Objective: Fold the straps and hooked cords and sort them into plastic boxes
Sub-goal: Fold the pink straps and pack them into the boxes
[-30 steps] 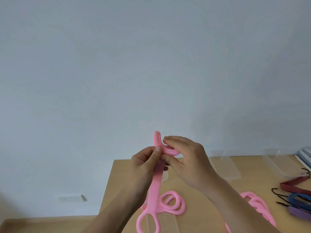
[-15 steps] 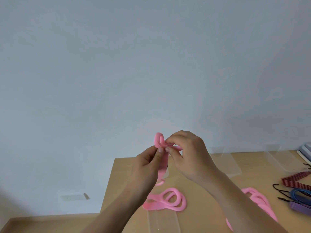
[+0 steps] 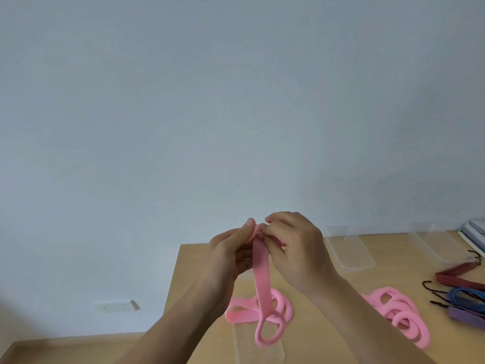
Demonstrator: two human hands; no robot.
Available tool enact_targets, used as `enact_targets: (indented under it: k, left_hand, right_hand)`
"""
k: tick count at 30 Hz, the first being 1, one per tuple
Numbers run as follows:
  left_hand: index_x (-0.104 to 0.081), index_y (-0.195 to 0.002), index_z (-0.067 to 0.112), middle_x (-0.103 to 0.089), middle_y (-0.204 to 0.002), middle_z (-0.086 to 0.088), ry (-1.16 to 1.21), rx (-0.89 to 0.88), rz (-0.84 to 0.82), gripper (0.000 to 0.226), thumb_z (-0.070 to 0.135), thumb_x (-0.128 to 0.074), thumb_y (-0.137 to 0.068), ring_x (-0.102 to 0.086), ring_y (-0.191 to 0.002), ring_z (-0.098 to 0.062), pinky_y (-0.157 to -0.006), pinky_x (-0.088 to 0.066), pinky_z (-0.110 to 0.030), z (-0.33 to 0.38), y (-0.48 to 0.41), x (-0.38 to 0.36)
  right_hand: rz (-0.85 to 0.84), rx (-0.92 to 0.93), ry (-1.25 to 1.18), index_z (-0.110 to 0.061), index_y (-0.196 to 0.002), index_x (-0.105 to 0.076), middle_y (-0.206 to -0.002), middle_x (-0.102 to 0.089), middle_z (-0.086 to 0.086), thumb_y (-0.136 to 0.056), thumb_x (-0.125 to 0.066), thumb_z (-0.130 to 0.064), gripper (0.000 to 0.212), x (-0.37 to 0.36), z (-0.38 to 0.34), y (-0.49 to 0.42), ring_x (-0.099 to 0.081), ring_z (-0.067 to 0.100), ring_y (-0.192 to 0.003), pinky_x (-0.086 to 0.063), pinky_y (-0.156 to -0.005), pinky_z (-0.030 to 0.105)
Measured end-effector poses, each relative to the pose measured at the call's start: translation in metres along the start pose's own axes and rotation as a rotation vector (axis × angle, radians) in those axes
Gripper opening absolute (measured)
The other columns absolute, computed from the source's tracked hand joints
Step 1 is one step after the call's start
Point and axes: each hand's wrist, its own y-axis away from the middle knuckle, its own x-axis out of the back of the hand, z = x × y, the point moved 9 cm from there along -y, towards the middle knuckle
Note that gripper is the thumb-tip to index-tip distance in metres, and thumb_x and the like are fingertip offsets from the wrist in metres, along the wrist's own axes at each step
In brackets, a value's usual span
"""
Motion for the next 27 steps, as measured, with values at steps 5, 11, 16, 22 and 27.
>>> enact_targets:
  k: [5, 11, 16, 22, 27]
  left_hand:
    - [-0.079, -0.105, 0.007, -0.078, -0.105, -0.017, -0.038, -0.018, -0.095, 0.031, 0.028, -0.065, -0.088, -0.074, -0.099, -0.03, -0.083, -0.06, -0.03, 0.001, -0.002, -0.001]
    - [-0.079, -0.103, 0.007, -0.077, -0.102, -0.02, -0.077, -0.01, -0.016, 0.032, 0.023, -0.068, -0.077, -0.073, -0.097, -0.035, -0.091, -0.06, -0.044, 0.0, -0.005, 0.008]
    - [-0.078, -0.104, 0.011, -0.08, -0.1, -0.009, -0.123, -0.036, 0.016, 0.035, 0.024, -0.066, -0.073, -0.074, -0.101, -0.031, -0.094, -0.061, -0.046, 0.003, -0.005, 0.009]
    - [-0.067, -0.12, 0.011, -0.078, -0.102, -0.013, 0.038, 0.036, 0.083, 0.039, 0.023, -0.075, -0.083, -0.077, -0.093, -0.024, -0.081, -0.063, -0.036, -0.012, 0.002, 0.016]
    - [-0.078, -0.1, 0.003, -0.077, -0.1, -0.022, 0.025, 0.14, 0.098, 0.028, 0.029, -0.069, -0.096, -0.074, -0.08, -0.028, -0.085, -0.061, -0.046, -0.026, 0.005, 0.016]
  right_hand:
    - [-0.036, -0.014, -0.047, -0.016, -0.091, -0.075, -0.097, -0.069, 0.0, -0.086, -0.071, -0.006, 0.011, -0.001, -0.003, 0.006, -0.065, 0.02, -0.088, -0.055, -0.07, 0.033]
    - [-0.085, -0.148, -0.219, -0.019, -0.095, -0.077, -0.096, -0.072, -0.008, -0.085, -0.069, -0.009, 0.016, -0.003, 0.004, -0.001, -0.066, 0.01, -0.091, -0.056, -0.077, 0.03]
    - [-0.307, -0.247, -0.233, -0.025, -0.096, -0.073, -0.086, -0.07, -0.012, -0.091, -0.064, -0.018, 0.013, -0.023, 0.014, -0.006, -0.063, 0.011, -0.084, -0.054, -0.074, 0.035]
    - [-0.191, -0.228, -0.247, -0.031, -0.086, -0.077, -0.08, -0.07, -0.015, -0.085, -0.072, -0.015, 0.017, -0.016, 0.012, -0.01, -0.064, 0.008, -0.079, -0.053, -0.067, 0.029]
    - [-0.09, -0.154, -0.16, -0.022, -0.086, -0.075, -0.077, -0.067, -0.012, -0.081, -0.075, -0.009, 0.013, -0.014, 0.011, -0.011, -0.06, 0.012, -0.07, -0.052, -0.065, 0.038]
